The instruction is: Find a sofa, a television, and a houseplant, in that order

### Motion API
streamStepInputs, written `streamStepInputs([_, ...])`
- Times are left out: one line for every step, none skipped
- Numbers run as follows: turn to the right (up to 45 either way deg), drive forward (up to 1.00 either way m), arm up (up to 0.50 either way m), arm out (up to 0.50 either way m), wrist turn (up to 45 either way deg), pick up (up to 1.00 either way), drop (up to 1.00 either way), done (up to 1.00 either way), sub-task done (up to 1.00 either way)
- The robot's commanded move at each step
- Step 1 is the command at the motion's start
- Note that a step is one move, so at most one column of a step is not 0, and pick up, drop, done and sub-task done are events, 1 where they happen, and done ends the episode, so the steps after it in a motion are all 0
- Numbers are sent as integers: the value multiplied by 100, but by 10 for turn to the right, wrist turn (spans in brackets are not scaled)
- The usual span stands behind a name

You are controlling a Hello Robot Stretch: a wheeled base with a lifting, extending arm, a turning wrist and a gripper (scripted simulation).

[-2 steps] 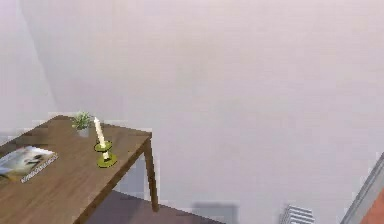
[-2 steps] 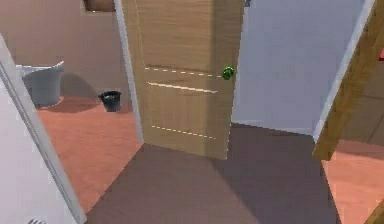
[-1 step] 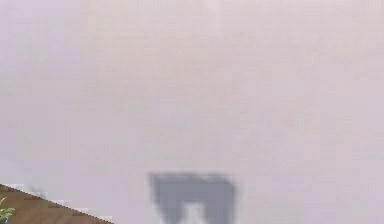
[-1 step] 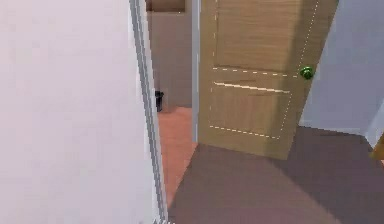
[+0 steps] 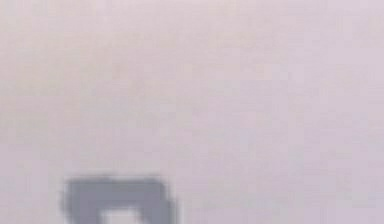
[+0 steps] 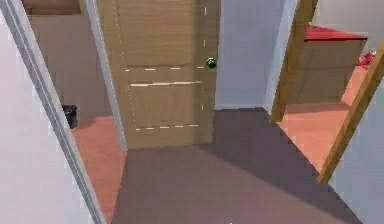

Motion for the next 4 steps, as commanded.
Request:
streamStepInputs([0, 5, 0, 0, 0, 0, 0, 0, 0])
streamStepInputs([-450, 0, 0, 0, 0, 0, 0, 0, 0])
streamStepInputs([-360, 0, 0, 0, 0, 0, 0, 0, 0])
streamStepInputs([0, 0, 0, 0, 0, 0, 0, 100, 0])
